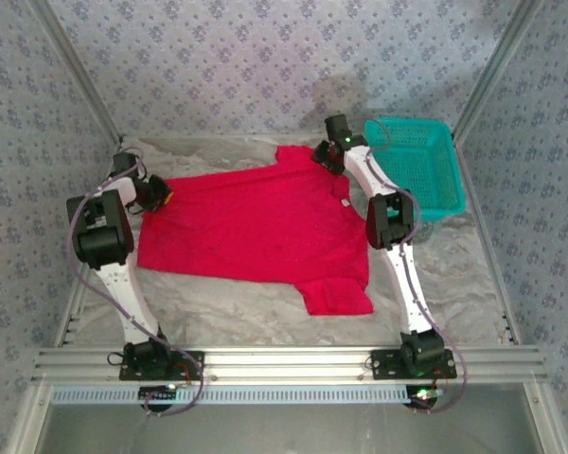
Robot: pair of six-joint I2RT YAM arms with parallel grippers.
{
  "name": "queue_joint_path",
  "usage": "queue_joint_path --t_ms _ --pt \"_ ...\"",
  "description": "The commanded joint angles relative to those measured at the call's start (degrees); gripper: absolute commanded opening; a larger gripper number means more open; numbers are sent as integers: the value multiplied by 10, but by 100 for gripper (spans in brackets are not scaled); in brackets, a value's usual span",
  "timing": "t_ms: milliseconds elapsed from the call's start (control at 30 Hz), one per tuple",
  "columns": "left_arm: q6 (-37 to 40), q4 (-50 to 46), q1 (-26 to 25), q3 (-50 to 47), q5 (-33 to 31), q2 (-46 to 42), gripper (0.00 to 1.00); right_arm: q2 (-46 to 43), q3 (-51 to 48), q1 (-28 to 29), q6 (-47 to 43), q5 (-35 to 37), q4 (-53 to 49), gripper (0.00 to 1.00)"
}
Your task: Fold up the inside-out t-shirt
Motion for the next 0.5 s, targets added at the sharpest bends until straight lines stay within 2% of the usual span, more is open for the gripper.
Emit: queue_joint_path --t_ms 0,167,267,367,467 --pt "8 -20 1 -3 -51 -21 11 -4 -3 -6 7 70 -59 51" --pt "35 -55 -21 39 -45 -53 13 -46 4 -2 -18 -53 4 57" --pt "65 -84 -45 23 -71 -118 17 -113 -34 9 -59 -64 -31 61" --pt "80 -97 -71 -51 -99 -208 19 -215 -166 31 -104 -48 -33 65" --pt "69 -85 -85 -148 -85 -280 20 -310 -316 61 -129 -23 -14 67"
